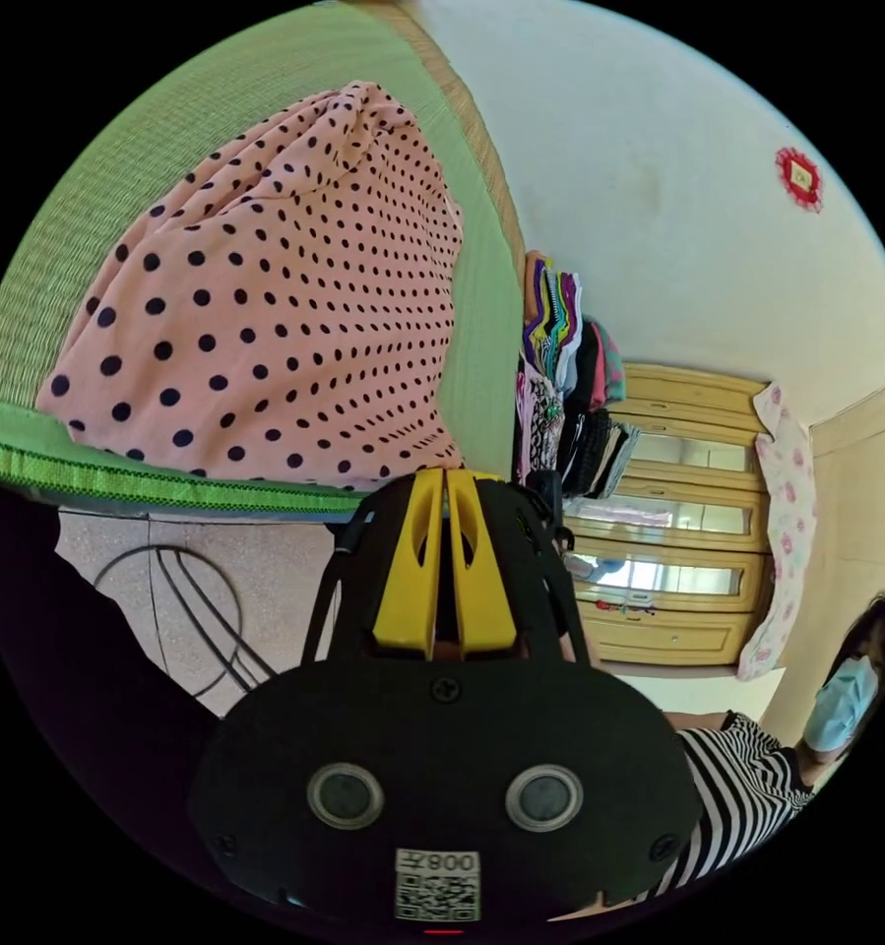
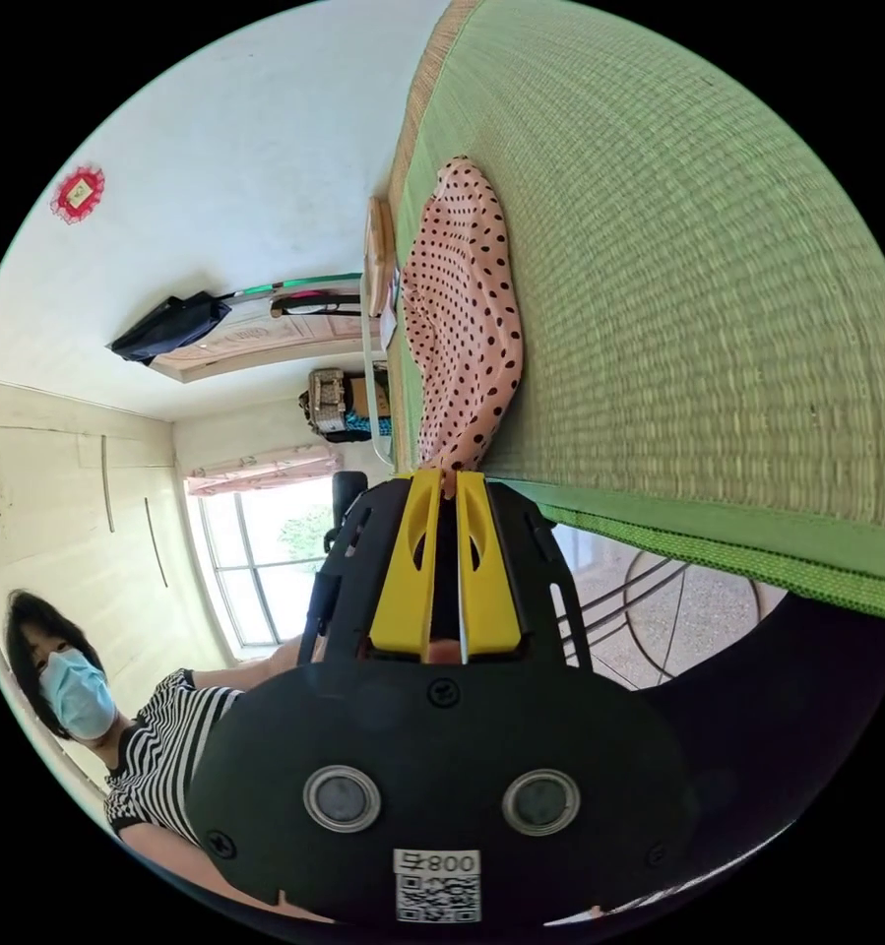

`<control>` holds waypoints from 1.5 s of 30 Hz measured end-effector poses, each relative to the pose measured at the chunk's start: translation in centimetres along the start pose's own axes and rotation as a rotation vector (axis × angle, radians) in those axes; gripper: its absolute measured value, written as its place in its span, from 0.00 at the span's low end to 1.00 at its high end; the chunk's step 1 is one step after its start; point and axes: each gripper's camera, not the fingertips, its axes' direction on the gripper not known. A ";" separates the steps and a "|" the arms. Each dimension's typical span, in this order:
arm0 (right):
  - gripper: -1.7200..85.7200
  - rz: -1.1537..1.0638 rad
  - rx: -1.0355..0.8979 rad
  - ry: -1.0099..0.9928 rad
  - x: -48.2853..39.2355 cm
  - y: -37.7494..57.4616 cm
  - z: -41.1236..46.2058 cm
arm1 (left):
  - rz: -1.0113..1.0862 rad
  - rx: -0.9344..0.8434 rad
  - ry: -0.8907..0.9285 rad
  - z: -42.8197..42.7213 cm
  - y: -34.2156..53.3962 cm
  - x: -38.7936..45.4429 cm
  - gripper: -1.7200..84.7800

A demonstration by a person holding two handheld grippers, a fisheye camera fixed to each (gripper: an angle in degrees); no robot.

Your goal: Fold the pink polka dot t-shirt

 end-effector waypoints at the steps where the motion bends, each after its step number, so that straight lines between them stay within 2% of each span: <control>1: 0.06 0.004 -0.002 0.021 0.1 0.0 -0.1 | -0.001 -0.002 0.004 -0.9 -0.1 0.3 0.03; 15: 0.10 0.061 0.003 -0.041 2.0 -0.7 2.0 | 0.000 -0.038 -0.018 -8.4 0.1 2.9 0.02; 27: 0.04 0.070 -0.025 -0.039 1.9 -1.5 3.5 | -0.016 -0.058 -0.028 -14.5 1.4 4.1 0.03; 35: 0.03 0.034 -0.016 -0.098 0.2 -2.0 3.6 | -0.069 0.015 0.027 -21.7 3.7 3.7 0.06; 41: 0.03 0.010 -0.012 -0.116 -1.1 -2.3 3.9 | -0.166 0.071 0.113 -24.9 5.4 2.4 0.11; 45: 0.03 0.002 -0.012 -0.114 -1.7 -2.4 4.1 | -0.196 0.097 0.106 -26.4 5.4 2.7 0.12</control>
